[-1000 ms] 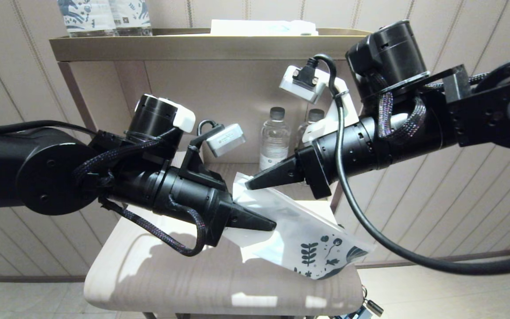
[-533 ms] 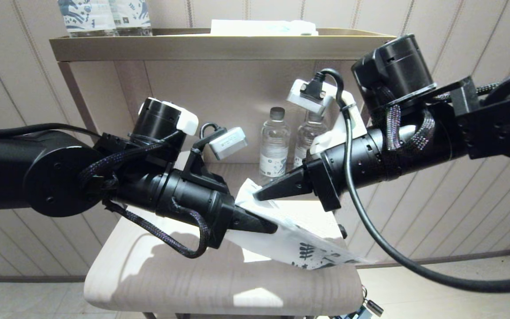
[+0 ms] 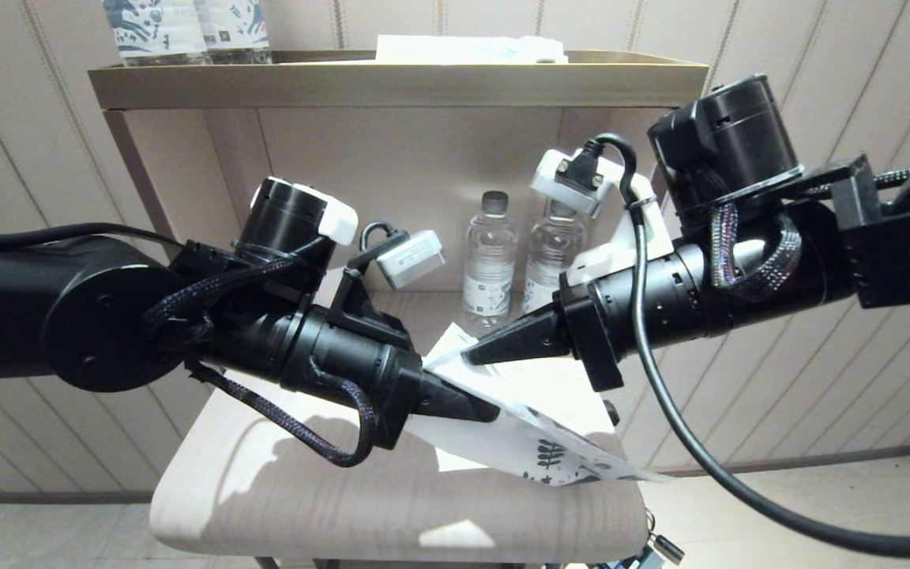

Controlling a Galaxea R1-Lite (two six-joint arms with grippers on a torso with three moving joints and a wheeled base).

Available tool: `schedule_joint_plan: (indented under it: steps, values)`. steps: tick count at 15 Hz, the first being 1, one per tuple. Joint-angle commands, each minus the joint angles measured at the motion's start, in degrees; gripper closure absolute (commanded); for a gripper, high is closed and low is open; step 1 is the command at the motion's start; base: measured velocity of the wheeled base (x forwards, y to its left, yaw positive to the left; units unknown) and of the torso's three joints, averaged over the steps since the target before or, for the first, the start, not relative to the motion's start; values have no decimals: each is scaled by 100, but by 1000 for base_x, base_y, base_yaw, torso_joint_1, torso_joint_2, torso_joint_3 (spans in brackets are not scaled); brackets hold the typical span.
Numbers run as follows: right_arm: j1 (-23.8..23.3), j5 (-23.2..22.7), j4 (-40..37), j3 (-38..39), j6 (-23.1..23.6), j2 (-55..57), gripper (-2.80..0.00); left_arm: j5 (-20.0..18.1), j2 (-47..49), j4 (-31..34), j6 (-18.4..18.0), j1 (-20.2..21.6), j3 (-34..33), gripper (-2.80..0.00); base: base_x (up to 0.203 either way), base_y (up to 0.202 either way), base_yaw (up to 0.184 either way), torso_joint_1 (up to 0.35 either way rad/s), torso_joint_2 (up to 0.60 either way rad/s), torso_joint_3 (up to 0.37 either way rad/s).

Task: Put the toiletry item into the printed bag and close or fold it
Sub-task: Hand it to the other hand

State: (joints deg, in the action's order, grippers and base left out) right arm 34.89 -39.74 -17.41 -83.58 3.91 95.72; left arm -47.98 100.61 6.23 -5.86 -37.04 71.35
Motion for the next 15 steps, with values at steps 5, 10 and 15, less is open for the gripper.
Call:
schedule_joint_plan:
  steps: [5, 10, 15]
  values:
    - [-26, -7, -17, 272, 4, -243, 0, -20, 3, -60, 15, 3, 2, 0, 0, 0, 0, 0, 0, 0]
    - [-3, -15, 45, 95, -1, -155, 0, -25, 30, -230, 246, 3, 68, 0, 0, 0, 0, 0, 0, 0]
    - [7, -7, 238, -340, -102, 173, 0, -16, 82, -1011, 901, -5, -96, 0, 0, 0, 0, 0, 0, 0]
